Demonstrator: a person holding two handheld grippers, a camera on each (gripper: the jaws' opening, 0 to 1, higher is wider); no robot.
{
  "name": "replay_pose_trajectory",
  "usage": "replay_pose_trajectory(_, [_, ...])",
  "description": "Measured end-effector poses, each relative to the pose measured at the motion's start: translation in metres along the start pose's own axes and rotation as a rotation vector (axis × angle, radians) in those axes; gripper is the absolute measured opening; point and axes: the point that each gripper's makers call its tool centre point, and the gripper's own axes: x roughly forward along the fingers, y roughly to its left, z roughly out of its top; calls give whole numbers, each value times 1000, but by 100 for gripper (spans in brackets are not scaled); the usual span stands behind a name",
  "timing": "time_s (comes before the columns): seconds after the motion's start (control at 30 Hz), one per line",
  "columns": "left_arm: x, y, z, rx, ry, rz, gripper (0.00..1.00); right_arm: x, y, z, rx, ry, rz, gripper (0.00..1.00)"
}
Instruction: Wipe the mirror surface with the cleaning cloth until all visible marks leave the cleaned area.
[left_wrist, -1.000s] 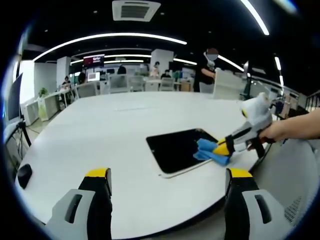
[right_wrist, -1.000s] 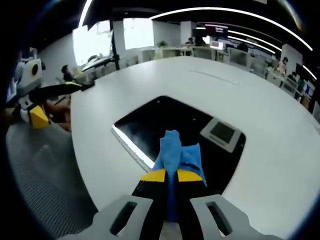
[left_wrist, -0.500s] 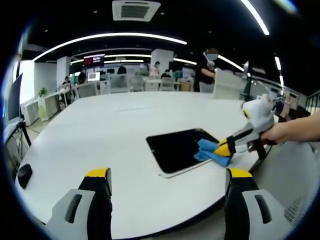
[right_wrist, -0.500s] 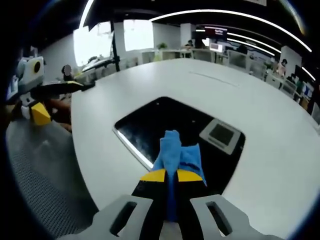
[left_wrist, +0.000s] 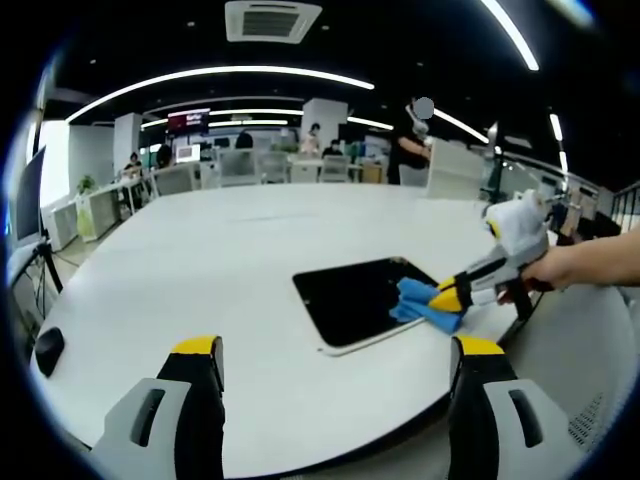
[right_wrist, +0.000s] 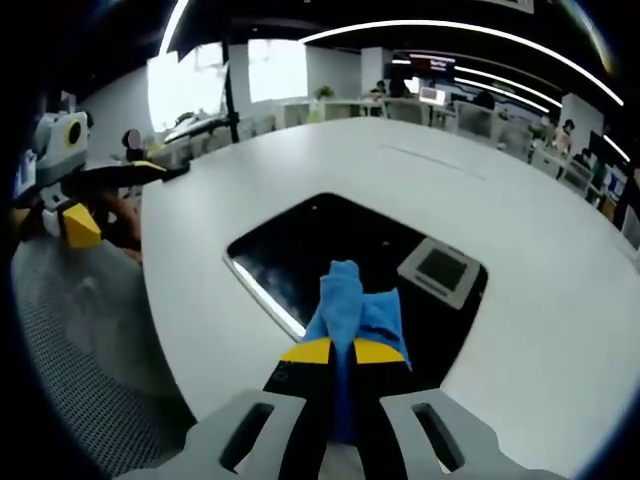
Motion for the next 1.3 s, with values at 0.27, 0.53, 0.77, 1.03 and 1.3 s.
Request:
replay_pose_trajectory(0.27, [0, 0, 0, 2, -1, 0, 93, -10, -19, -9, 55, 17, -45, 1])
replay_pose_trajectory(0.53, [0, 0, 0, 2, 0, -1, 93, -17, -27, -15, 111, 19, -63, 1])
replay_pose_trajectory(0.77, [0, 0, 0, 3, 0, -2, 93, -17, -26, -15, 113, 19, -63, 1])
replay_pose_trajectory(1.03, [1, -1, 1, 6, -1, -6, 93, -16, -26, -15, 123, 21, -60, 1])
replay_pose_trajectory(1.3, [0, -1, 2, 1, -10, -9, 94, -11, -33, -11, 132, 20, -69, 1])
